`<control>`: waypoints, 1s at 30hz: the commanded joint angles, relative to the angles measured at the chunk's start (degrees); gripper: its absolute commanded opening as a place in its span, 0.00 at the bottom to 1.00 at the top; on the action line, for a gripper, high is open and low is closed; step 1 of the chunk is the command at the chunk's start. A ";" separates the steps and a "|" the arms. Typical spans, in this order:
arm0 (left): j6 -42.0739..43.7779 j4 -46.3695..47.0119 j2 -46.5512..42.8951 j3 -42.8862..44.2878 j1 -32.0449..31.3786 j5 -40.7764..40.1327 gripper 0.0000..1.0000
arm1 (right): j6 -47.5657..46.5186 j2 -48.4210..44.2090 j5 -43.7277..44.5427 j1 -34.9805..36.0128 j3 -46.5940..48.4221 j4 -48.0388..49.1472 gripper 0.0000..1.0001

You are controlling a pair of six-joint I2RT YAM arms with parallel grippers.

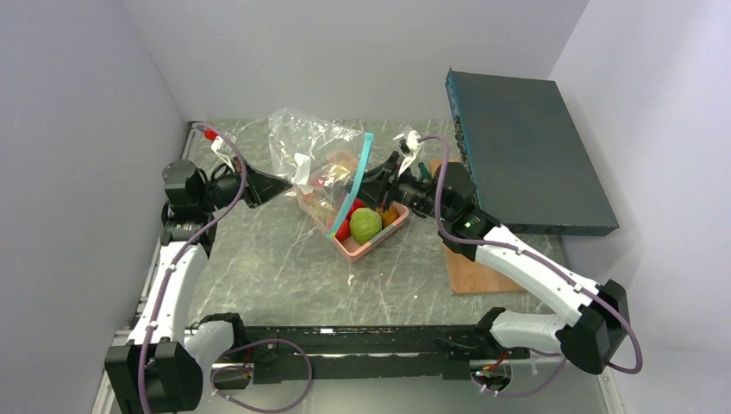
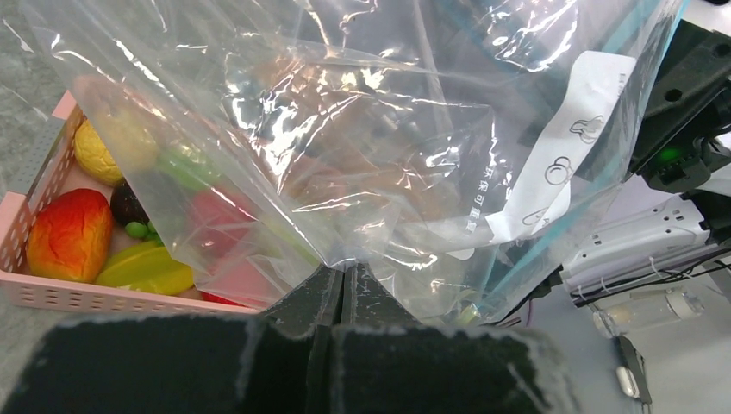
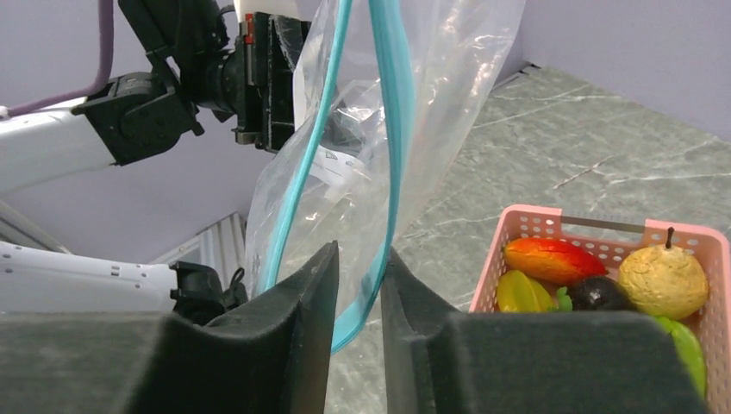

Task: Place the food in the zip-top bag and seal the zipper
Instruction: Open the zipper of the food storage bag.

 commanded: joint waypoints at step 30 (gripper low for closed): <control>21.78 -30.15 -11.31 8.27 1.07 -40.87 0.97 | 12.76 32.12 45.01 16.79 28.87 -16.31 0.00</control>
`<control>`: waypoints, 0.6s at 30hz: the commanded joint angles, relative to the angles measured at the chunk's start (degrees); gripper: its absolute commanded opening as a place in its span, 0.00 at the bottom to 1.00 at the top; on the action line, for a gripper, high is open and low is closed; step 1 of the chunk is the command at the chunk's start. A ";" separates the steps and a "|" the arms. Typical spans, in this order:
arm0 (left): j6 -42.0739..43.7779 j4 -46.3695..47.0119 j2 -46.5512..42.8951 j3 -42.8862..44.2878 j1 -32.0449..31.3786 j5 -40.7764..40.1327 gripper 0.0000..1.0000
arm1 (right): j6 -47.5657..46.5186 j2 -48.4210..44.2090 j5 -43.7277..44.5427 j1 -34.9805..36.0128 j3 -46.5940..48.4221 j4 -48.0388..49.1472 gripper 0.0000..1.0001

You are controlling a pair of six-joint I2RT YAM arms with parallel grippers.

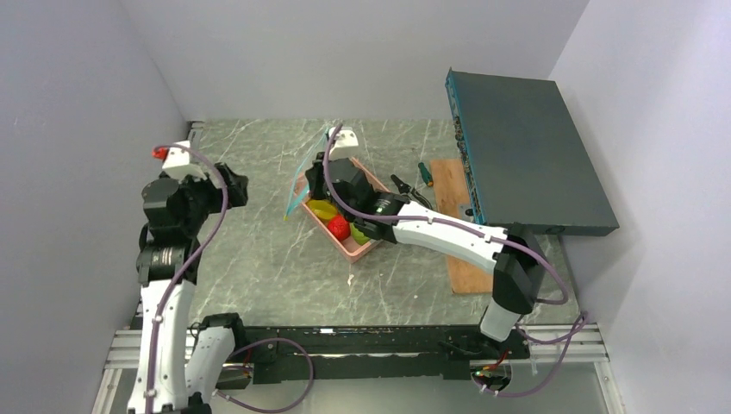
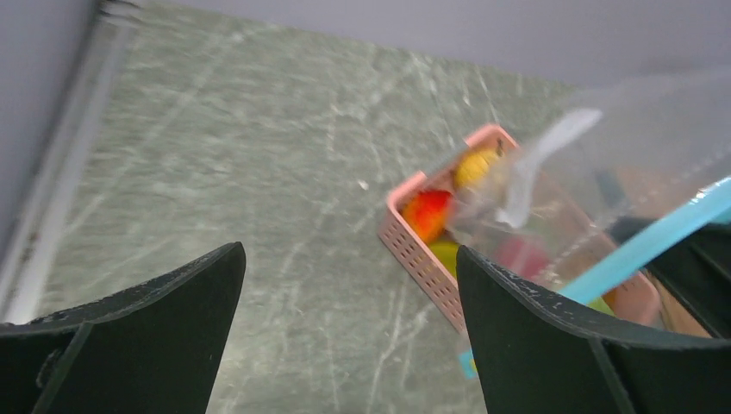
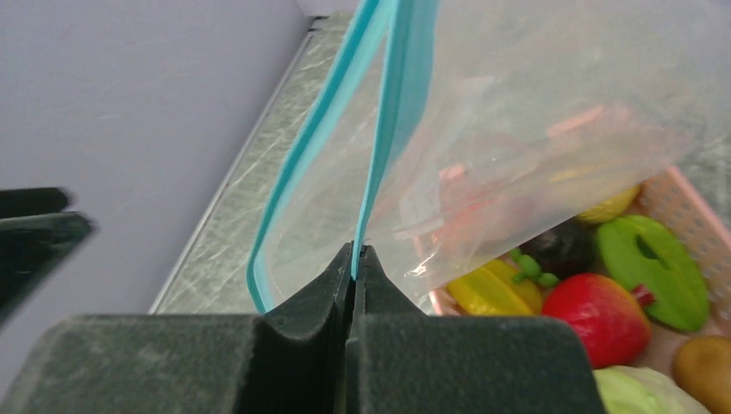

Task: Place the food in the zip-top bag and seal the zipper
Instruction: Open the zipper of the food storage bag.

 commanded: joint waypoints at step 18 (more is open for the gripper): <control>6.97 -10.43 -28.38 -8.21 -3.15 8.67 0.95 | 19.75 13.61 -42.39 2.98 3.98 13.35 0.00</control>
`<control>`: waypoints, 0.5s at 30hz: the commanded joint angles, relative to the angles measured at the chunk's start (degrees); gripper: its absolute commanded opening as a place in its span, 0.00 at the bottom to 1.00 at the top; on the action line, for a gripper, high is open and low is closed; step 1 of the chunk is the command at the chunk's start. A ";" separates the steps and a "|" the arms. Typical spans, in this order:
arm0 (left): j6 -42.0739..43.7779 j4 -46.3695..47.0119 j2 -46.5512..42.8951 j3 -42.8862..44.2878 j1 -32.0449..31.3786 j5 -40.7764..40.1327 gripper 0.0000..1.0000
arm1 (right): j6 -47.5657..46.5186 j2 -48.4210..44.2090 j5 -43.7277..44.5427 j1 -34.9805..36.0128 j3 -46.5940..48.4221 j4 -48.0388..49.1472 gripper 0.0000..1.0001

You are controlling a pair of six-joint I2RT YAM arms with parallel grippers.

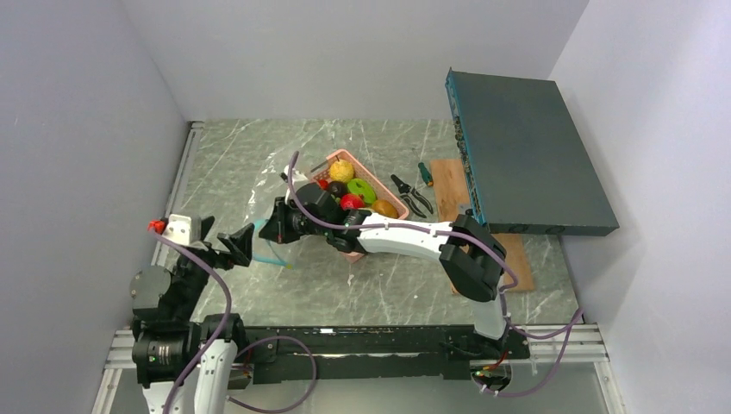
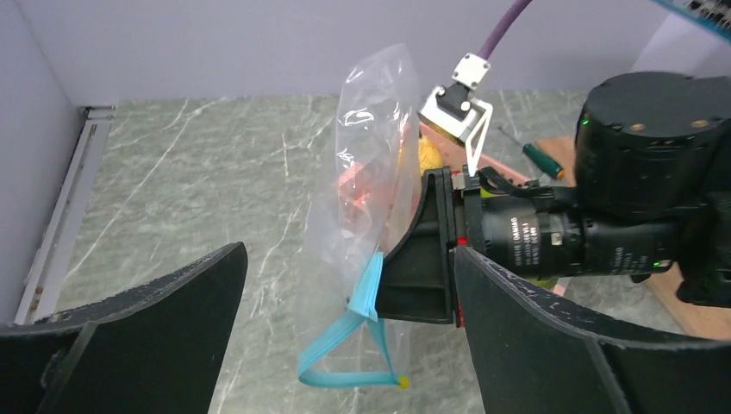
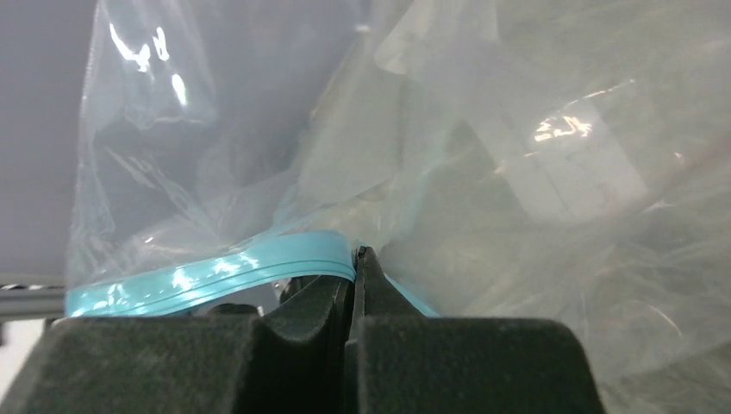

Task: Place the food in the zip-top bag and seal the zipper
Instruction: Open the zipper of the food storage bag.

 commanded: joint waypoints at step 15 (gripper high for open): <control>2.53 -4.07 -5.60 -1.61 0.14 -12.31 1.00 | 17.38 5.94 -15.04 -0.48 12.13 14.50 0.00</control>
